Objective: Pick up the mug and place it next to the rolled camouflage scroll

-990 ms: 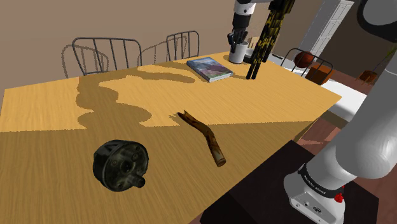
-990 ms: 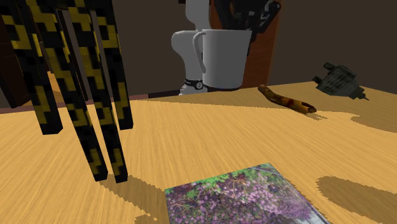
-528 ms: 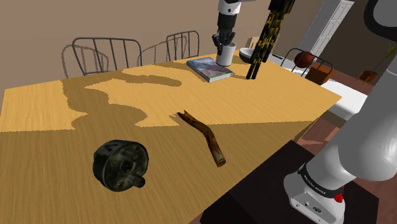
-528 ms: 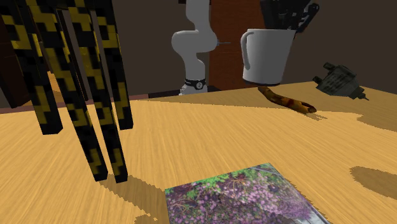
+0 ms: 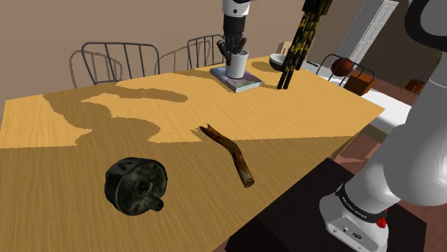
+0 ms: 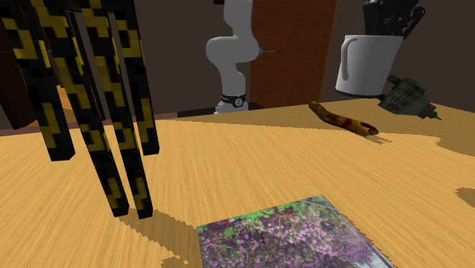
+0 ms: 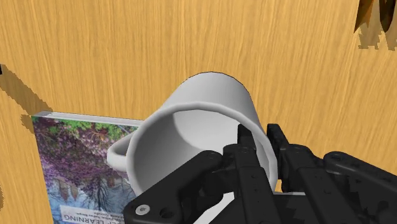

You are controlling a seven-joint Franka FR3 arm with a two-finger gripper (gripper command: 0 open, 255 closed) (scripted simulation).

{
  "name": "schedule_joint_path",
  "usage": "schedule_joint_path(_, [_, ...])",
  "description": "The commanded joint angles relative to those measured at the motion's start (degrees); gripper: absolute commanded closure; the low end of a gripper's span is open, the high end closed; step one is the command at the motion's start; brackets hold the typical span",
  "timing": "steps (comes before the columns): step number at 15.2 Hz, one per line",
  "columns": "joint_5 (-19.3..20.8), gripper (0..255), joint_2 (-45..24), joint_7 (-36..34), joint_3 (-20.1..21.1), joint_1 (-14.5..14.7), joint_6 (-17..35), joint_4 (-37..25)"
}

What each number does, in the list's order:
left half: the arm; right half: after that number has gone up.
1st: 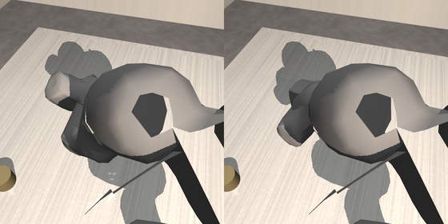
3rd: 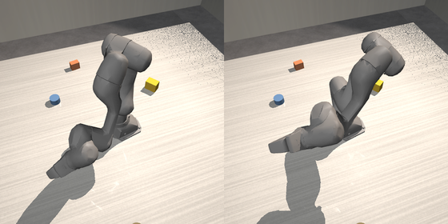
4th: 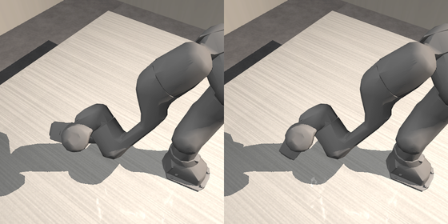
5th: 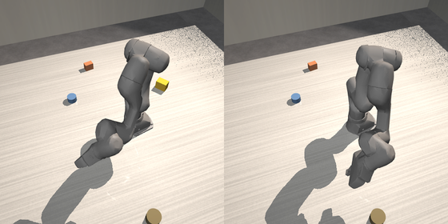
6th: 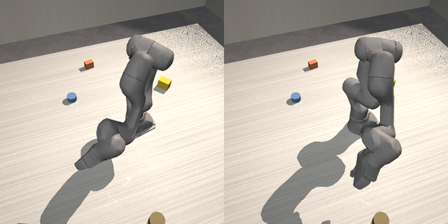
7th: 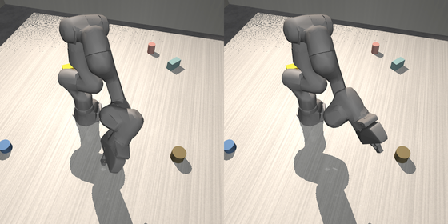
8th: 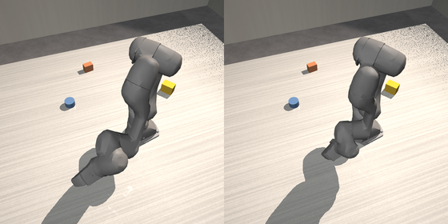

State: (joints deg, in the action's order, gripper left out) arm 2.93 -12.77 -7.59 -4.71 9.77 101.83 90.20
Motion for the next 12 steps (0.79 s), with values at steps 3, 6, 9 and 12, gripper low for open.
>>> schedule_joint_path(3, [0.2,255,-2.2,-4.8,1.8,2.9,-1.3,-3.2])
schedule_joint_path(6, [0.3,255,-4.8,-8.2,3.1,5.1,-2.6,-6.9])
schedule_joint_path(9, [0.5,255,-7.9,-11.5,4.2,7.4,-4.4,-11.5])
schedule_joint_path(12, [0.8,255,-11.7,-14.6,5.2,9.7,-6.5,-17.3])
